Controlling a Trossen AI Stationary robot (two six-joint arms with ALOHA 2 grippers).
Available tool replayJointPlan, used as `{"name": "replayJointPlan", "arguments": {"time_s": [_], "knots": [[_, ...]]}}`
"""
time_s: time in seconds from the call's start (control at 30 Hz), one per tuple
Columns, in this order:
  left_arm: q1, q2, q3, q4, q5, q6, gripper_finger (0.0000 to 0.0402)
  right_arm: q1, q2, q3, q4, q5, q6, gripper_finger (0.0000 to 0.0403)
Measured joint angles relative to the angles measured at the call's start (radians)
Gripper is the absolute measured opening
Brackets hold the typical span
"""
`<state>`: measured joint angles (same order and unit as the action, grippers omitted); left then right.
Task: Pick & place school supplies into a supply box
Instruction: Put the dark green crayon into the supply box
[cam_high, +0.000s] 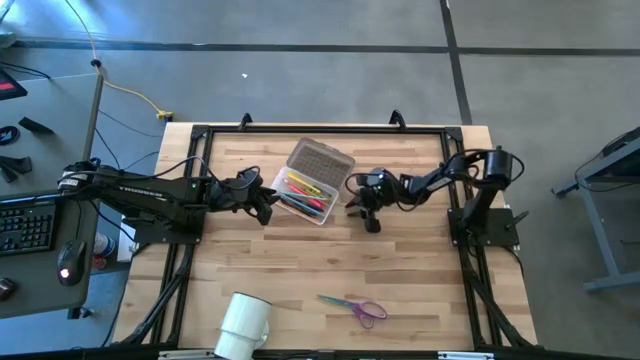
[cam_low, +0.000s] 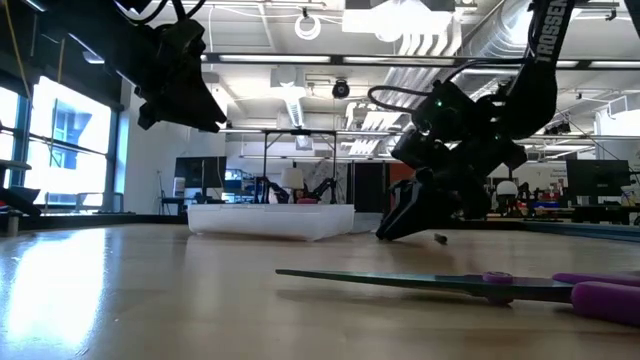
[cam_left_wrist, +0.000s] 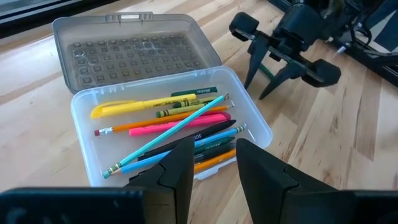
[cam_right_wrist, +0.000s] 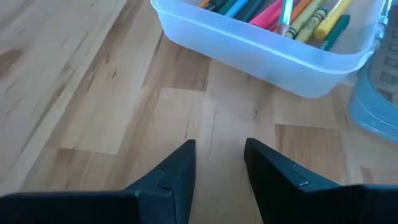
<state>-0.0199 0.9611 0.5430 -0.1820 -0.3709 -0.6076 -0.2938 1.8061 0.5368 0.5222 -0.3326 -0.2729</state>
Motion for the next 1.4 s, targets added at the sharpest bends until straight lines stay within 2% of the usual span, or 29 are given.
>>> {"name": "replayJointPlan", "arguments": {"time_s": [0.23,0.37,0.47,0.57,0.7,0.77,0.8,0.93,1.03,1.2,1.4], "knots": [[0.000,0.000,0.000,0.000,0.000,0.000,0.0156,0.035,-0.011,-0.004,0.116,0.046,0.003,0.0129],[0.000,0.000,0.000,0.000,0.000,0.000,0.0156,0.052,-0.140,0.020,0.077,0.052,-0.019,0.0129],[0.000,0.000,0.000,0.000,0.000,0.000,0.0156,0.055,-0.307,0.030,-0.170,0.046,-0.039,0.0129],[0.000,0.000,0.000,0.002,0.000,0.000,0.0156,0.055,-0.515,0.044,-0.451,0.067,0.043,0.0129],[0.000,0.000,0.000,0.001,0.000,0.000,0.0156,0.060,-0.721,0.039,-0.907,0.270,0.166,0.0129],[0.000,0.000,0.000,0.000,0.000,0.000,0.0156,0.072,-0.789,0.024,-1.009,0.343,0.222,0.0129],[0.000,0.000,0.000,0.000,0.000,0.000,0.0156,0.082,-0.814,0.004,-0.992,0.344,0.240,0.0129],[0.000,0.000,0.000,0.001,-0.008,0.000,0.0156,0.116,-0.839,-0.094,-0.883,0.309,0.249,0.0129],[0.000,0.000,0.000,0.000,-0.009,0.000,0.0156,0.121,-0.821,-0.158,-0.862,0.307,0.319,0.0129],[0.000,0.000,0.000,0.000,0.000,0.000,0.0156,0.123,-0.783,-0.137,-0.831,0.355,0.346,0.0129],[0.000,0.000,0.000,0.002,-0.005,0.000,0.0156,0.117,-0.689,-0.140,-0.812,0.330,0.348,0.0129]]}}
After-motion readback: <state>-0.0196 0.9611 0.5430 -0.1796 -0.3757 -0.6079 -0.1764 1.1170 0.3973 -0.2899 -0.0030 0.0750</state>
